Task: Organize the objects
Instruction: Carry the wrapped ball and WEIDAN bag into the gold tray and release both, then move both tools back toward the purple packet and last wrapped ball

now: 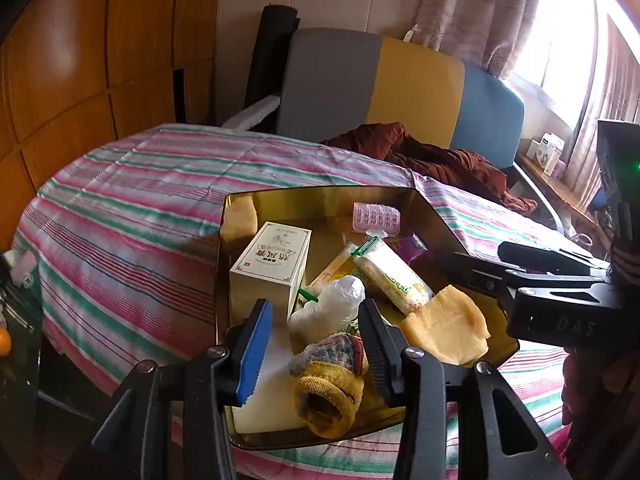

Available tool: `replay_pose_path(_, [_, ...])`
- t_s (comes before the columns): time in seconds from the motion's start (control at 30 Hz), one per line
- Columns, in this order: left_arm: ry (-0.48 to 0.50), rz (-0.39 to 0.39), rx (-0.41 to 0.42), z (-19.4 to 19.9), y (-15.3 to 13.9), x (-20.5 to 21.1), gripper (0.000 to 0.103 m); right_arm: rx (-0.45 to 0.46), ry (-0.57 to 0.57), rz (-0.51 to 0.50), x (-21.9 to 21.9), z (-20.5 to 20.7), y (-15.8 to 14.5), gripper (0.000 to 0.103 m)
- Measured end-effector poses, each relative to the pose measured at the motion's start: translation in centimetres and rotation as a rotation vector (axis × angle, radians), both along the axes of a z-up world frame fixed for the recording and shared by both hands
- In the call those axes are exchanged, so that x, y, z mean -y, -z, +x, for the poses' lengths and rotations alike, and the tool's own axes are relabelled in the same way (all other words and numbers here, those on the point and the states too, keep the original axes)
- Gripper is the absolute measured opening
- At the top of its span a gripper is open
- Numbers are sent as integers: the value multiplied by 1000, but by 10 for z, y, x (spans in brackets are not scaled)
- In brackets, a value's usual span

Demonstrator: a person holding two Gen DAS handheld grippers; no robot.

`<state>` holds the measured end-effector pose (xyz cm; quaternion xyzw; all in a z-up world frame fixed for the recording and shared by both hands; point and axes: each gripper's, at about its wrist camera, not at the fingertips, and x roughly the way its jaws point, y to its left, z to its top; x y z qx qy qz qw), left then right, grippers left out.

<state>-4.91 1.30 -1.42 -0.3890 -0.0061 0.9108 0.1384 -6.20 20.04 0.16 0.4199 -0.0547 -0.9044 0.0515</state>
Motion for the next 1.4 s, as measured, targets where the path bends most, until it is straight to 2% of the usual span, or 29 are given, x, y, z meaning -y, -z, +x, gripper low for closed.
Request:
replay_pose_path(0.2, [17, -23, -24, 8, -4, -7, 45, -55, 35, 12, -4, 16, -8, 93])
replay_pose_path(0.8, [57, -54, -63, 25, -14, -21, 45, -119, 117, -9, -27, 49, -14, 96])
replay_pose_path(1.03, [83, -63, -68, 32, -16, -29, 45, -110, 162, -20, -45, 59, -10, 98])
replay_pose_path(1.2, [104, -69, -82, 36, -21, -34, 45, -86, 213, -21, -62, 66, -2, 103])
replay_pose_path(1.4, [136, -59, -113, 43, -33, -42, 45, -41, 268, -3, -91, 75, 10, 103])
